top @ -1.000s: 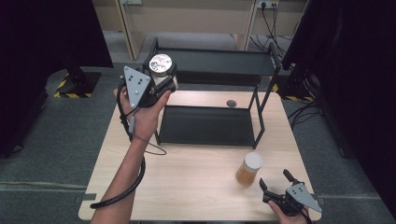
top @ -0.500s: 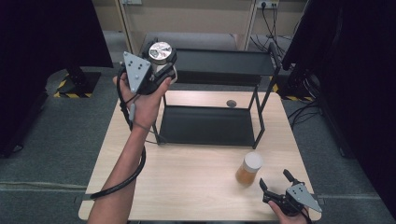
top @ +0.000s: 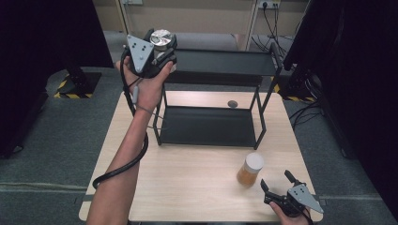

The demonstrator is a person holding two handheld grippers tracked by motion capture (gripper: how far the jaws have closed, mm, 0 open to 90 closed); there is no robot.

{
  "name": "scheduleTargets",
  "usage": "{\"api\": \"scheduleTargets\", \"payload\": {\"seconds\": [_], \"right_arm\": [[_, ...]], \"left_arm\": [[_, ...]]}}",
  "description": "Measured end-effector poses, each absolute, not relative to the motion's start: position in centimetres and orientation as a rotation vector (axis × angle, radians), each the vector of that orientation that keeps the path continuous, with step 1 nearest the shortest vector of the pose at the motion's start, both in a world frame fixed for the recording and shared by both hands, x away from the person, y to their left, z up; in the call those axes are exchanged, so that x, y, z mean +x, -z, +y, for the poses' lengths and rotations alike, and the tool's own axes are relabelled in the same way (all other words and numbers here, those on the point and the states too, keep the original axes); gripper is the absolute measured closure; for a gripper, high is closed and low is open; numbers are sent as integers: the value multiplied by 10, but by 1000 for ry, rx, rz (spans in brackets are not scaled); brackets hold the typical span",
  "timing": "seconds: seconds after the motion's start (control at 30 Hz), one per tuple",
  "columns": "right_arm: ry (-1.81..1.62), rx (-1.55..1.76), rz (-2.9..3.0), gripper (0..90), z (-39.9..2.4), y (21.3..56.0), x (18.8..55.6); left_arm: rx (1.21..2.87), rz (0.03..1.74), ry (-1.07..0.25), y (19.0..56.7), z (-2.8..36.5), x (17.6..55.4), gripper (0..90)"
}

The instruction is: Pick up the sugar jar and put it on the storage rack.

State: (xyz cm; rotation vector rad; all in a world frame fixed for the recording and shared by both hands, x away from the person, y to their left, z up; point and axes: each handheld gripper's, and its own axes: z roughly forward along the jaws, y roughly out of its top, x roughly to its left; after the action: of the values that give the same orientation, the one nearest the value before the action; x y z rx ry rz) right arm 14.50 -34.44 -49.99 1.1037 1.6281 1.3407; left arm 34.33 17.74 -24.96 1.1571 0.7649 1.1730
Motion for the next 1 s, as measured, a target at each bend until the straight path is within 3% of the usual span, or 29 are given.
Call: {"api": "scheduleTargets", "payload": {"seconds": [1.0], "right_arm": [[-1341,1092,1632,24,-344,500,144]], "left_arm": [[1208,865,-1163,248,167,397,350]]}}
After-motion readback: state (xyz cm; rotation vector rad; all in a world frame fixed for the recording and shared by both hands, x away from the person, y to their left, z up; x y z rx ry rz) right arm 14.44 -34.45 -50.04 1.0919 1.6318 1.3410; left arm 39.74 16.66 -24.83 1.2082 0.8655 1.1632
